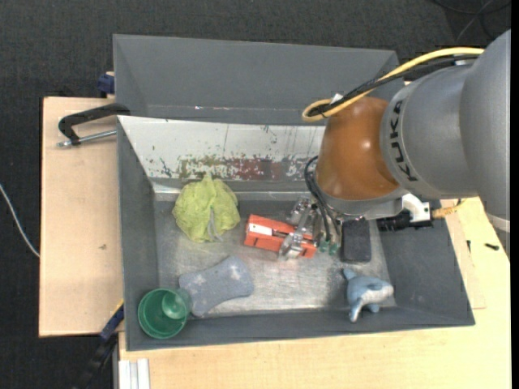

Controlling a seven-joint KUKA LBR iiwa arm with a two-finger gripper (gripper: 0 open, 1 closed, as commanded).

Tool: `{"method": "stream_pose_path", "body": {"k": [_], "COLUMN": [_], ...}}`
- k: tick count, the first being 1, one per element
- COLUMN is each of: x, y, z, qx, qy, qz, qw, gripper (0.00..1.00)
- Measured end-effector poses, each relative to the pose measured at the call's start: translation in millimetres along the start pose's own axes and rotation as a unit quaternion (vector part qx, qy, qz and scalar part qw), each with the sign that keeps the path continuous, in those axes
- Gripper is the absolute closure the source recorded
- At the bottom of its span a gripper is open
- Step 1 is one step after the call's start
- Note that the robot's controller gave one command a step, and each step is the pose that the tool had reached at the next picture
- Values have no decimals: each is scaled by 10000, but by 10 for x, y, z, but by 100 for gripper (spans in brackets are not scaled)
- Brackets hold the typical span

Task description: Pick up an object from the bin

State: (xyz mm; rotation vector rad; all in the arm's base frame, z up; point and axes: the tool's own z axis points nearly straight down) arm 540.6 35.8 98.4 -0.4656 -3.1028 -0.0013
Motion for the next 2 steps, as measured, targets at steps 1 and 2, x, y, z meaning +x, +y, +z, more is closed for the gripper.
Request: {"method": "stream_pose_path", "body": {"k": [1,2], "x": [-21,-20], "y": [10,10], "z": [-128,-220], "qx": [-12,-13], "qy": [-38,-38], "qz": [-2,0], "qw": [10000,10000], "gripper": [100,100]}}
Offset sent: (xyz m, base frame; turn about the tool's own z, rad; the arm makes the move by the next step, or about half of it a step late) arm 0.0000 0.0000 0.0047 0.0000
